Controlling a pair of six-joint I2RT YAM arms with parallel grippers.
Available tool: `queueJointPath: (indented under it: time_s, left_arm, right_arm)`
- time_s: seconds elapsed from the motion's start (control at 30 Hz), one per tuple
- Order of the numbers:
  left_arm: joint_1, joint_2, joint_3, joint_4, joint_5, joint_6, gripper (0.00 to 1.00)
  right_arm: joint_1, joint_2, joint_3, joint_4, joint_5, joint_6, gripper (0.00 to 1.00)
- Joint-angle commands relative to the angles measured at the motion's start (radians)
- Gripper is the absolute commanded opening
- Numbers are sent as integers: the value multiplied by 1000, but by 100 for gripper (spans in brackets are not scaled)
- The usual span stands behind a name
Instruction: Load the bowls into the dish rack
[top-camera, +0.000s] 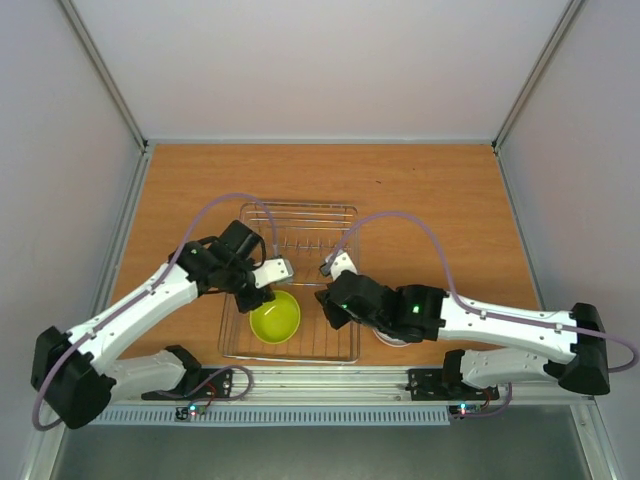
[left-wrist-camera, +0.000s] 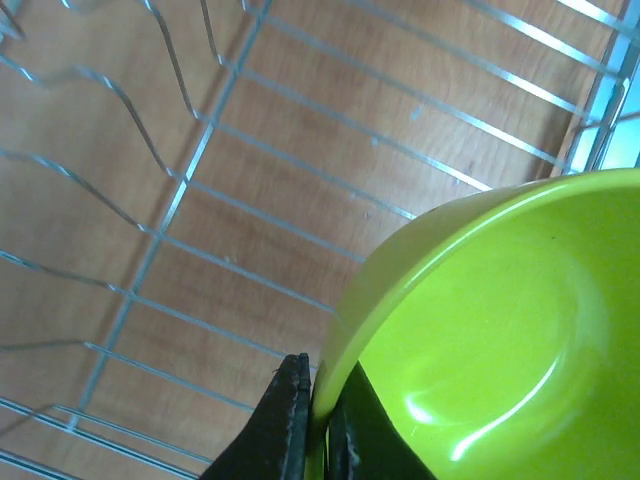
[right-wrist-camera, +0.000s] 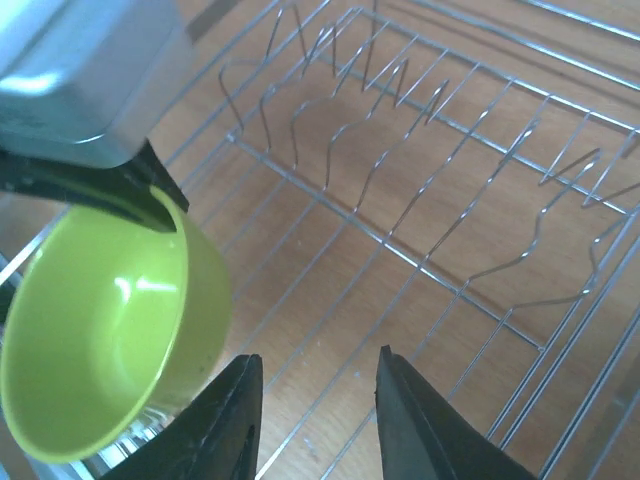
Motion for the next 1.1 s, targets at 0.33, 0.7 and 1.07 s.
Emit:
queueJointPath:
  time_s: [0.33, 0.7, 1.07]
  left_arm:
    - [39, -118, 29, 229, 214, 36, 0]
    - [123, -240, -26, 425, 344, -28, 1]
    - [163, -310, -34, 422, 465, -72, 0]
  right_arm:
    - [-18, -203, -77, 336, -241, 45, 96]
    - [-18, -267, -164, 428, -237, 146, 99]
    - [-18, -203, -177, 507, -272, 142, 98]
